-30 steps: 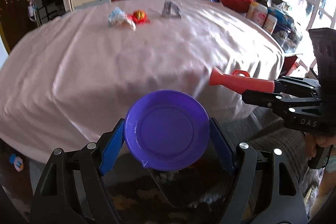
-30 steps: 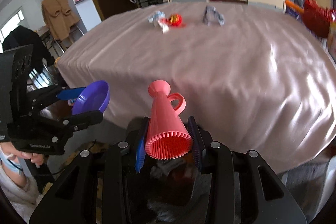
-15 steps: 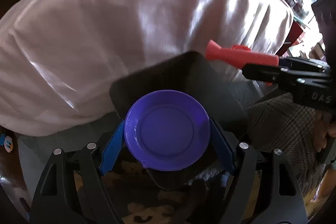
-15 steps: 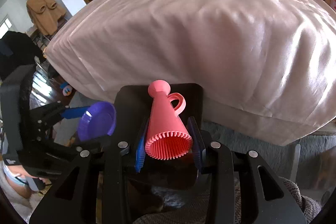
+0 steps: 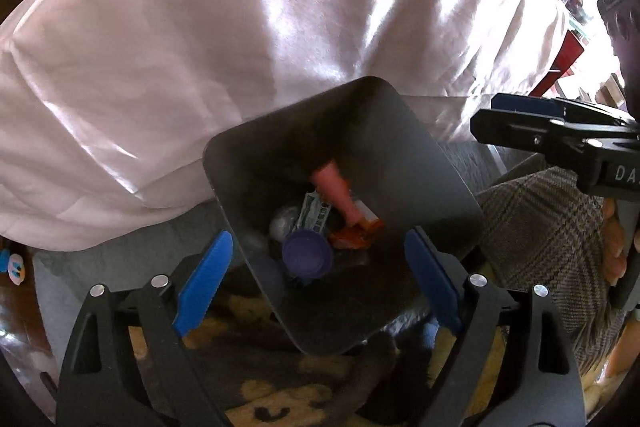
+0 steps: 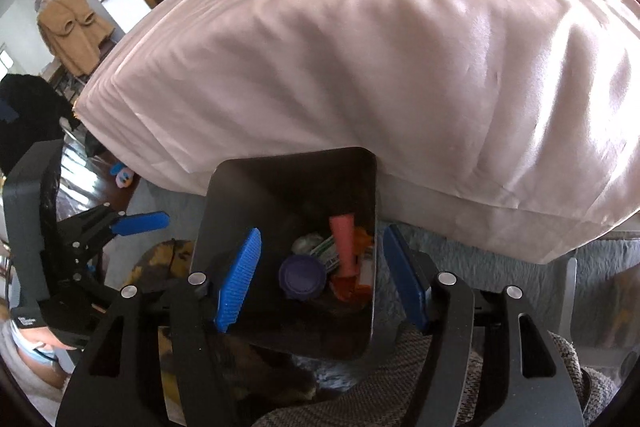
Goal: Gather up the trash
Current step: 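Carry the plate and red cone down into the black bin and release, then grasp the red-gold ornament with the left tool while the right tool grasps the silver foil packet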
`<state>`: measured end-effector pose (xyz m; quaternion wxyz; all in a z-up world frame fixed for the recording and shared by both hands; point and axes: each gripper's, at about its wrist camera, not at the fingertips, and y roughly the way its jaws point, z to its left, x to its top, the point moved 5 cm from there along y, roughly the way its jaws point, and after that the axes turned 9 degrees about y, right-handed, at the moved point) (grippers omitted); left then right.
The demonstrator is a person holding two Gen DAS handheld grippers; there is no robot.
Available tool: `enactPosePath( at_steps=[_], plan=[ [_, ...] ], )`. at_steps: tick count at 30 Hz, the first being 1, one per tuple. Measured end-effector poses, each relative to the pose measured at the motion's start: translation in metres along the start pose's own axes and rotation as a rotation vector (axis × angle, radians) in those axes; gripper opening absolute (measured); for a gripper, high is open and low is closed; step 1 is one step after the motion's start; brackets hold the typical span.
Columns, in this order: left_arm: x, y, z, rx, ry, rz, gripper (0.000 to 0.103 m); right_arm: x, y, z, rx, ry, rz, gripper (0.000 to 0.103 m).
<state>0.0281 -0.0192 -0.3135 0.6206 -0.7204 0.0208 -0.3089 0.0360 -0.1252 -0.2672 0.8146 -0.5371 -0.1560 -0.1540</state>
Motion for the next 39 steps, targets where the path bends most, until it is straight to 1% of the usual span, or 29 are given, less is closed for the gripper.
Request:
enactPosePath(
  at_steps=[8,13,16,19,25,29,34,35,39],
  plan=[
    [0.006,-0.011,0.003,0.011,0.001,-0.022,0.087,0.002,0.001,-0.001,-0.007,0.004,0.003,0.065],
    [0.011,-0.024,0.007,0.022,0.005,-0.054,0.089,0.003,0.001,0.000,0.000,0.002,0.001,0.066],
    [0.016,-0.033,0.013,0.030,0.005,-0.075,0.090,0.007,-0.007,0.004,0.014,0.002,-0.018,0.065],
    [0.022,-0.042,0.020,0.032,-0.002,-0.098,0.090,0.018,-0.021,0.009,0.026,-0.005,-0.057,0.066],
    [0.047,-0.072,0.043,0.058,-0.017,-0.177,0.090,0.065,-0.053,0.017,-0.010,-0.053,-0.163,0.065],
    [0.068,-0.088,0.061,0.081,-0.023,-0.221,0.090,0.106,-0.064,0.020,-0.036,-0.066,-0.224,0.065],
    [0.099,-0.098,0.085,0.104,-0.033,-0.264,0.090,0.150,-0.057,0.025,-0.051,-0.063,-0.253,0.065],
    [0.104,-0.100,0.089,0.103,-0.038,-0.272,0.090,0.162,-0.052,0.027,-0.059,-0.064,-0.257,0.066],
    [0.126,-0.100,0.101,0.103,-0.052,-0.296,0.090,0.189,-0.035,0.032,-0.077,-0.060,-0.265,0.065]
  ],
)
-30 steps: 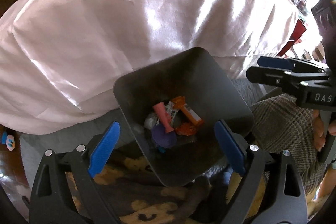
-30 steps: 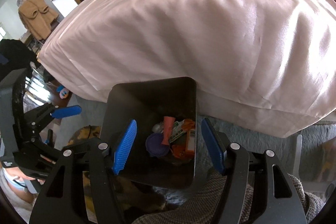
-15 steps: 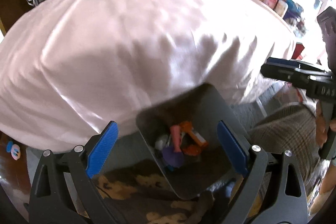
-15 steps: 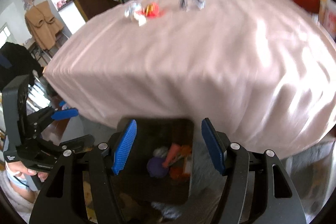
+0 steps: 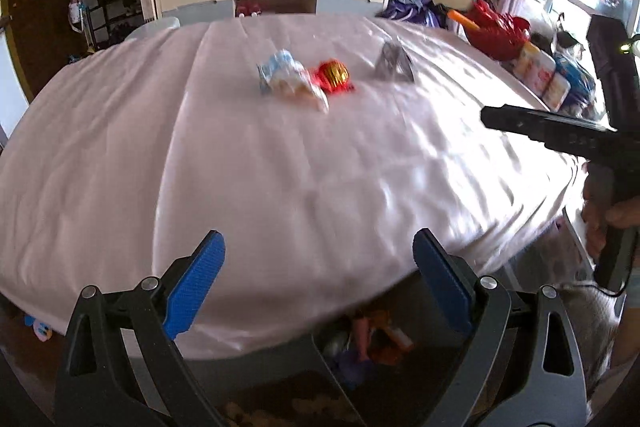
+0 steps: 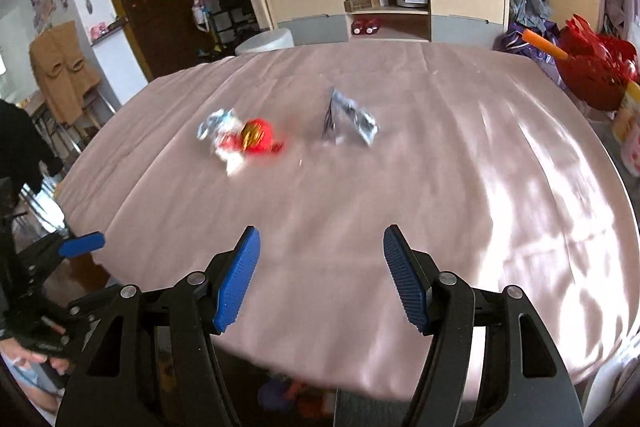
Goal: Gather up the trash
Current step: 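Grasp the red-gold ornament with the left tool while the right tool grasps the silver foil packet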
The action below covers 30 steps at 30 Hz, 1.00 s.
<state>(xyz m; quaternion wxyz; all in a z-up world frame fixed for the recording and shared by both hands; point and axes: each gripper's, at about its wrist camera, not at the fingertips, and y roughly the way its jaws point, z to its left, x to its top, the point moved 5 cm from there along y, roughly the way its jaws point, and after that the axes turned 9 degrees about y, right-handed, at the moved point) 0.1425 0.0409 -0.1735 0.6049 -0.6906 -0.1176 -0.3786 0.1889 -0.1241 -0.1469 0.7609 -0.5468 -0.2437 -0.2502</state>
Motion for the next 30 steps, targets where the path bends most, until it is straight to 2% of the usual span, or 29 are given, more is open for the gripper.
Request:
enactPosePath(
  at_steps=[8,11,14,18,22,23,25,27,30],
  plan=[
    [0.039,0.027,0.007,-0.009,0.009,0.001,0.089,0.054,0.047,-0.002,-0.045,0.033,-0.072,0.066],
    [0.054,0.040,0.009,-0.018,0.019,0.007,0.086,0.068,0.065,-0.008,-0.047,0.062,-0.072,0.076],
    [0.070,0.051,0.010,-0.016,0.035,0.009,0.084,0.082,0.075,-0.009,-0.041,0.071,-0.082,0.076],
    [0.091,0.064,0.007,-0.024,0.057,0.007,0.081,0.092,0.086,-0.001,-0.056,0.038,-0.092,0.076],
    [0.107,0.073,0.002,-0.035,0.077,-0.002,0.079,0.093,0.104,-0.001,-0.093,0.007,-0.057,0.075],
    [0.110,0.075,0.000,-0.035,0.084,-0.002,0.079,0.092,0.106,-0.002,-0.095,0.005,-0.049,0.073],
    [0.116,0.080,-0.003,-0.029,0.099,-0.001,0.079,0.091,0.111,-0.007,-0.100,0.003,-0.031,0.060],
    [0.121,0.085,-0.007,-0.030,0.119,-0.002,0.078,0.092,0.111,-0.012,-0.065,0.031,-0.026,0.047],
    [0.129,0.095,-0.014,-0.047,0.146,0.000,0.072,0.095,0.107,-0.022,-0.079,0.047,-0.037,0.044]
  ],
)
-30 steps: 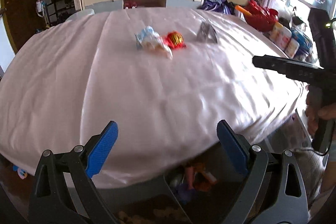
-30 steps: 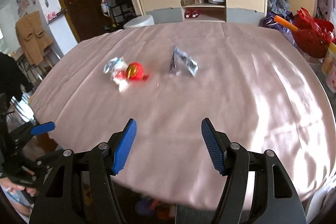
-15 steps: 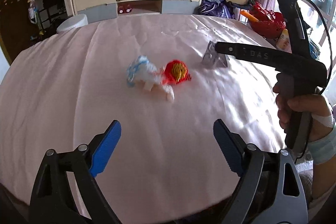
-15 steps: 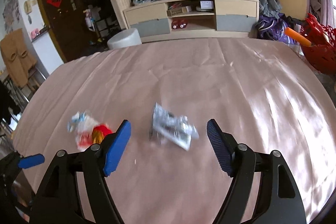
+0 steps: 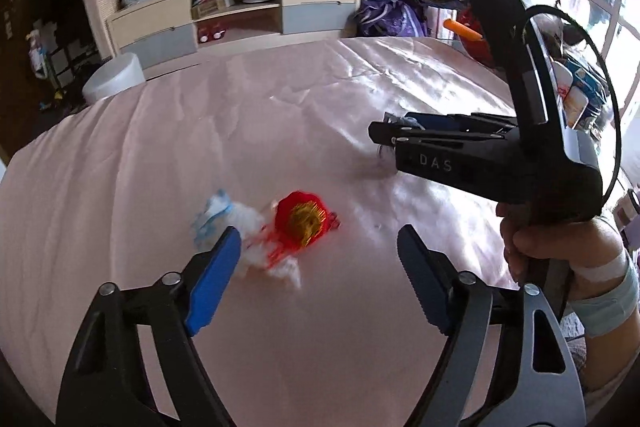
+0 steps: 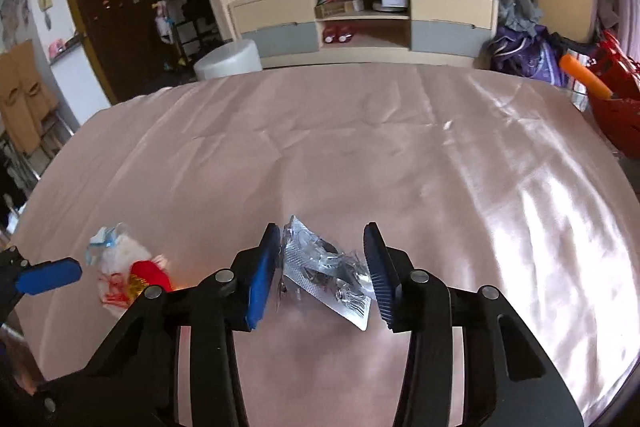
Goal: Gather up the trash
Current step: 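Grasp the red-gold ornament with the left tool while the right tool grasps the silver foil packet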
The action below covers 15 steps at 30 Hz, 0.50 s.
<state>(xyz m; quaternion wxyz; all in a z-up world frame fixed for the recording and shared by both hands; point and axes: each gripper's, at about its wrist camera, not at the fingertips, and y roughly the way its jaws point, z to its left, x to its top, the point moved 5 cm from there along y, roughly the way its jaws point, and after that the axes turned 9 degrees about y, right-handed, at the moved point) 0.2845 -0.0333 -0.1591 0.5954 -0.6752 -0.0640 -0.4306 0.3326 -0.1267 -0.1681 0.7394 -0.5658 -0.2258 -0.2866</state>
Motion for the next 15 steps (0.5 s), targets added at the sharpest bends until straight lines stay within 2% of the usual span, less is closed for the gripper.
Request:
enactPosePath(
  at_steps=[2,4,6,10,13,15],
  plan=[
    [0.005,0.006,0.000,-0.012,0.008,-0.001,0.065,0.002,-0.003,-0.010,0.032,0.034,0.006,0.044],
    [0.009,0.014,0.002,-0.027,0.008,0.000,0.055,0.004,-0.005,-0.018,0.036,0.054,0.005,0.044],
    [0.010,0.022,0.002,-0.036,0.005,0.006,0.050,0.006,-0.010,-0.027,0.037,0.072,0.002,0.044],
    [0.013,0.032,0.004,-0.013,0.011,0.016,0.049,0.005,-0.019,-0.038,0.052,0.100,-0.002,0.044],
    [0.008,0.037,0.008,0.004,-0.004,0.040,0.048,0.003,-0.023,-0.038,0.063,0.096,0.001,0.034],
    [0.002,0.041,0.011,0.000,-0.017,0.061,0.040,0.001,-0.028,-0.037,0.070,0.088,0.001,0.031]
  ],
)
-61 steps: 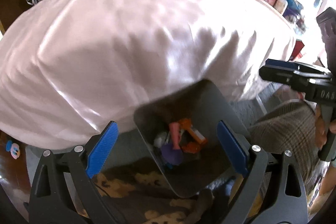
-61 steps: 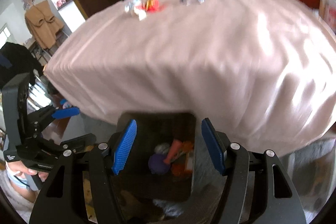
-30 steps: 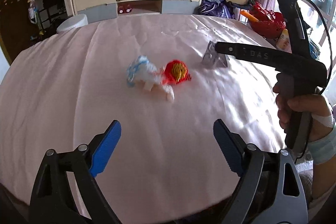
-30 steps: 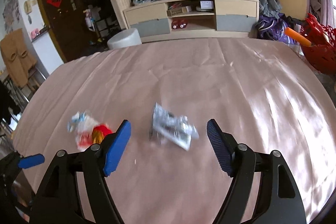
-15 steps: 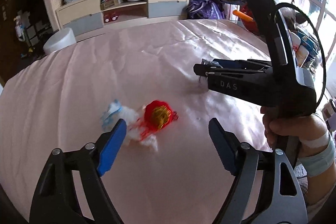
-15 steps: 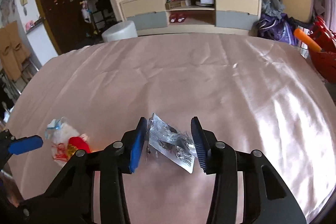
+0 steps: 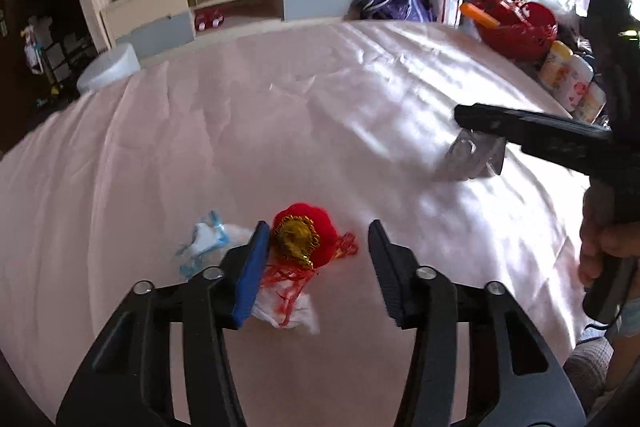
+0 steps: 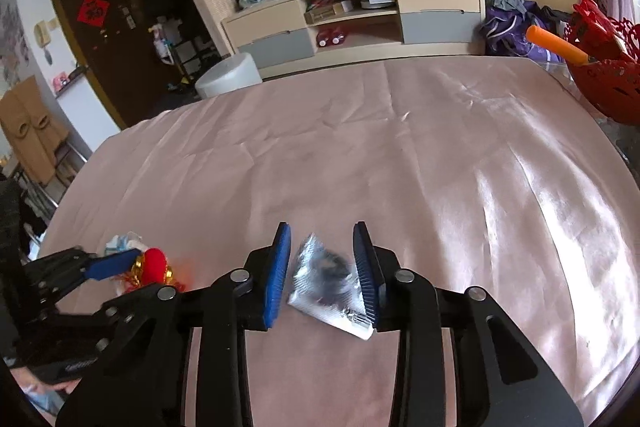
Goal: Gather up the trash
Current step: 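Grasp the red-gold ornament with the left tool while the right tool grasps the silver foil packet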
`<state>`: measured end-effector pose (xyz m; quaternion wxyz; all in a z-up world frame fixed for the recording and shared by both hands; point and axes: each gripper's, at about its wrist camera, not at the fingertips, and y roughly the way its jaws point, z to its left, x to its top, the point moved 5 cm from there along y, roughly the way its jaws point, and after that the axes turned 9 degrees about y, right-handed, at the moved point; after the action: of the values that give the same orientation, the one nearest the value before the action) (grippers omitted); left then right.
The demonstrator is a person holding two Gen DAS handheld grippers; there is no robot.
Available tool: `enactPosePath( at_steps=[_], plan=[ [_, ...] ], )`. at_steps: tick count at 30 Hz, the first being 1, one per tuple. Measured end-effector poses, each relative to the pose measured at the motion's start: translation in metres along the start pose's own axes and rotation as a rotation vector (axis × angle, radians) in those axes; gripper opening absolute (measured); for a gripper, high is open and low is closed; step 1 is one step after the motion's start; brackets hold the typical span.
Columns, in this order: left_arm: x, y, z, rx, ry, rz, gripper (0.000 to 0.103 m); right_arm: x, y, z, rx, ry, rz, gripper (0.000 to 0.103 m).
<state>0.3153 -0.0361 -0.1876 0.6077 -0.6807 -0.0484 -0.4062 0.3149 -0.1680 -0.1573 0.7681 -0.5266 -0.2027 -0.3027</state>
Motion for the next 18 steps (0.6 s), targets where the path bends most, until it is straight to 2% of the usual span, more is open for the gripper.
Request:
enactPosePath(
  at_steps=[1,8,9,10,18],
  plan=[
    [-0.003,0.001,0.002,-0.008,-0.009,0.006,0.030,0.001,-0.002,0.002,0.002,-0.007,-0.001,0.029],
    [-0.008,-0.020,-0.009,-0.026,-0.001,-0.031,0.030,-0.009,-0.019,0.014,0.001,-0.055,0.003,0.026],
    [-0.009,-0.029,-0.013,-0.021,0.008,-0.044,0.030,-0.010,-0.022,0.015,0.001,-0.060,0.000,0.015],
    [-0.009,-0.034,-0.014,-0.019,0.010,-0.052,0.030,-0.010,-0.026,0.017,0.006,-0.065,0.000,0.014],
    [-0.013,-0.098,-0.029,0.012,0.020,-0.133,0.030,-0.024,-0.079,0.033,0.023,-0.089,-0.047,0.013]
  ],
)
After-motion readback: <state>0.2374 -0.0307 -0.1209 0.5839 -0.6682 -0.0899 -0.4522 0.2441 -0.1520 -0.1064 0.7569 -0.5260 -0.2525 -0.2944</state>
